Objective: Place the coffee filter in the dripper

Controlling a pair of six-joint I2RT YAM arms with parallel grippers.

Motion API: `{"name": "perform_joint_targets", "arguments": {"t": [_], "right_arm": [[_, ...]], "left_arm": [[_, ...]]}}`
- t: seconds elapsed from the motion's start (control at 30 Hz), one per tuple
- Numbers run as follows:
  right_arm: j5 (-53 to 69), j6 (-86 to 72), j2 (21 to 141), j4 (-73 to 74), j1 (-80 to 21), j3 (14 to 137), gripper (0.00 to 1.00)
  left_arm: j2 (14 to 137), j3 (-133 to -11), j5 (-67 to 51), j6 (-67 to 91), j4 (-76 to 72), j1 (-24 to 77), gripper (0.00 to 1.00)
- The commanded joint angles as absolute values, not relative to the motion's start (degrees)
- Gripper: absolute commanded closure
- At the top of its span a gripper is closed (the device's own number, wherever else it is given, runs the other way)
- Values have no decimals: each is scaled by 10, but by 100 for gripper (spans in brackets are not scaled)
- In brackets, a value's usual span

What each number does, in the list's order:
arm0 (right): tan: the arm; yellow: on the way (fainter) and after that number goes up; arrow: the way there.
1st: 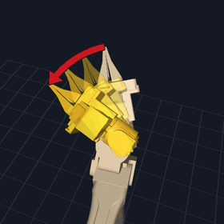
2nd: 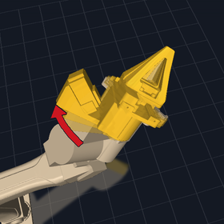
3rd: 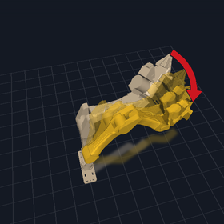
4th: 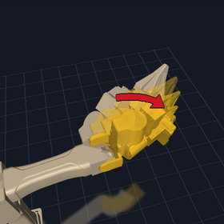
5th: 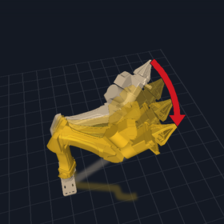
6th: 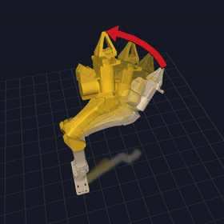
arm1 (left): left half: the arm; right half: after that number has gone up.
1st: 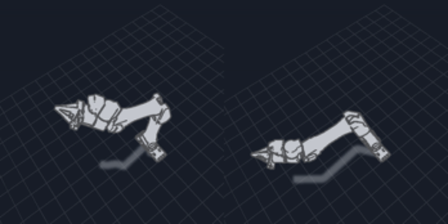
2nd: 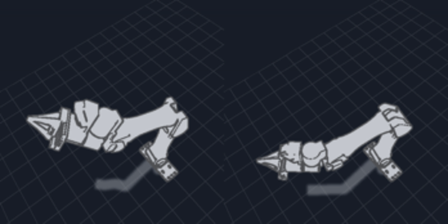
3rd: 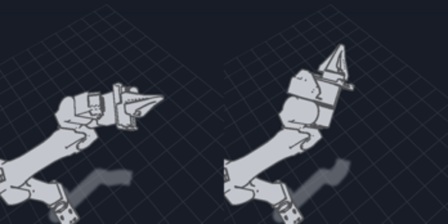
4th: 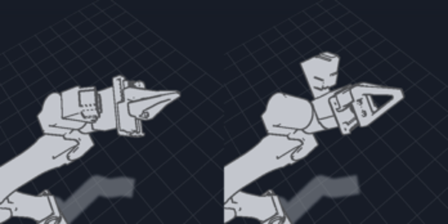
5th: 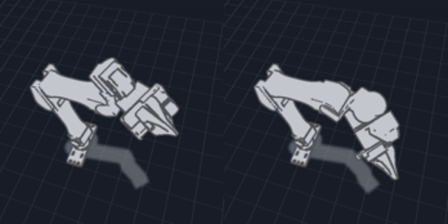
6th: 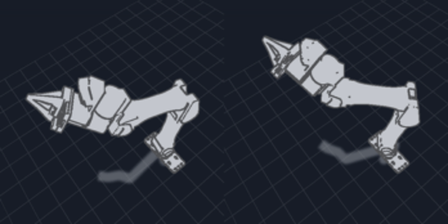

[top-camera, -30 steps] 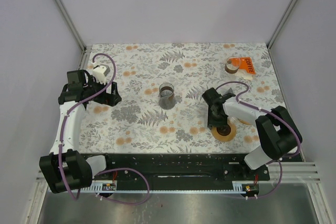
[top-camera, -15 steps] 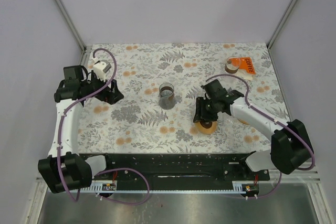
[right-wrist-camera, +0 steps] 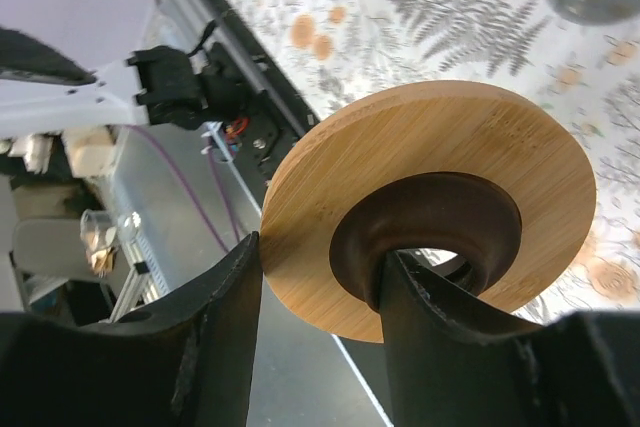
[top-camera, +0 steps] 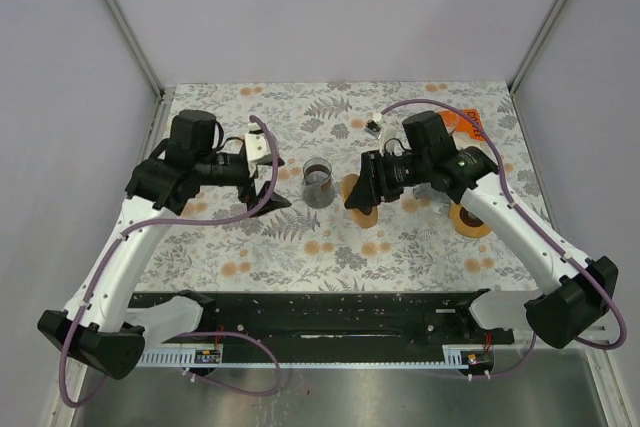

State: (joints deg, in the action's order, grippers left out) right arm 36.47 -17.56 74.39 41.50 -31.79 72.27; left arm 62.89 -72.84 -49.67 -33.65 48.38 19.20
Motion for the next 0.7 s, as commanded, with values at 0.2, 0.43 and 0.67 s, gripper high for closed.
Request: {"name": "perform_joint_targets", "arguments": {"t": [0.2,0.43,0.67], "right_arm": [[559,-160,729,356,-338,762,100],[569,-127,763,395,-373,802,100],[570,-104,795,409,-400,837,100]], "left_arm": [[668,-782,-482,-431,457,307,1],[701,-824,-438,-504,461,354,1],[724,-844,-446,-581,520,379,20]]}}
